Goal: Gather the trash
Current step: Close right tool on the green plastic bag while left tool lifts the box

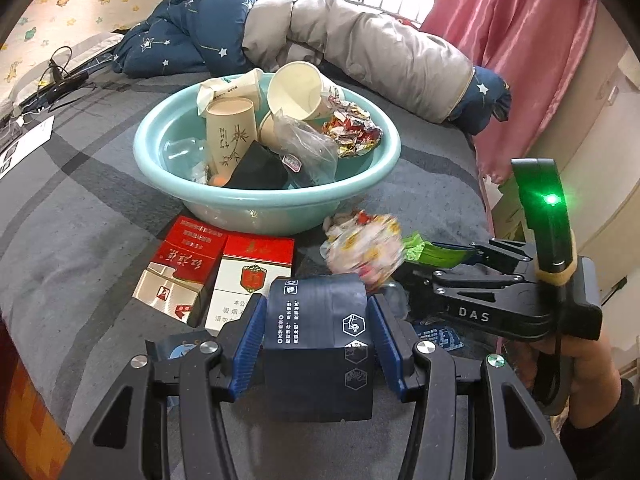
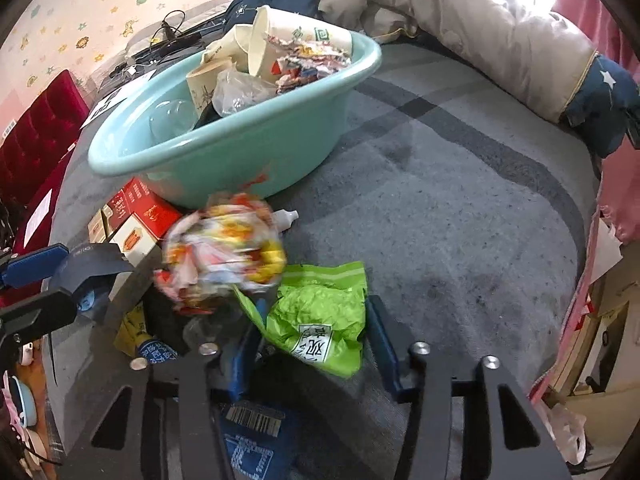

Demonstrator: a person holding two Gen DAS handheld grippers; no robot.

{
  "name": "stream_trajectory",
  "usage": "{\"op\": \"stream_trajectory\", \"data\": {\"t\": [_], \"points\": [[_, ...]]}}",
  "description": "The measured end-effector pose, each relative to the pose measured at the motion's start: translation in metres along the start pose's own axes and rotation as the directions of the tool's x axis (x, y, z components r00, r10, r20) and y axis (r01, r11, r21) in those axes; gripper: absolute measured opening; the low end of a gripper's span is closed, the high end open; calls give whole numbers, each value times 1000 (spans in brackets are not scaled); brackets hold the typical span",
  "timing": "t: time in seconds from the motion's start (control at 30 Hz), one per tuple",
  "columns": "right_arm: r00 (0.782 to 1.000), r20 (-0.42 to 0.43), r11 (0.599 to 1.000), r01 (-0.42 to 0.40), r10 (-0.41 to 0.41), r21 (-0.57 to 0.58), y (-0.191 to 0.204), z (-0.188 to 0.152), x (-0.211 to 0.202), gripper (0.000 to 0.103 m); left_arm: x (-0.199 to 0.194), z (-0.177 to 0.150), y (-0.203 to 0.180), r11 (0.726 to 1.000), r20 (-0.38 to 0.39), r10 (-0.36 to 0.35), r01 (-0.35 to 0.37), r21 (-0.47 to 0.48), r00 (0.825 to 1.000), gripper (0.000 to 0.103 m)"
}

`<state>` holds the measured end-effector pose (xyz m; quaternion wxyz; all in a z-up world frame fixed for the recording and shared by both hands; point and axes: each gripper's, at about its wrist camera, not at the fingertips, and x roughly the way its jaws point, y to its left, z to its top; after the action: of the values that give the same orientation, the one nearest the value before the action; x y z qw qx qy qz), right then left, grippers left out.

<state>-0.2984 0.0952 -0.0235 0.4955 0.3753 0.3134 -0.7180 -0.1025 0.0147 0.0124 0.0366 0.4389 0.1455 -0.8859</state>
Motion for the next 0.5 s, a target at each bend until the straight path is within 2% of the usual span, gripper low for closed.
{"op": "stream_trajectory", "data": {"t": [0.5], "points": [[999,47,999,11,-9,-36,7,-7,-38,53,-25,-5,-7,1000,47,12,-12,4,999,57]]}}
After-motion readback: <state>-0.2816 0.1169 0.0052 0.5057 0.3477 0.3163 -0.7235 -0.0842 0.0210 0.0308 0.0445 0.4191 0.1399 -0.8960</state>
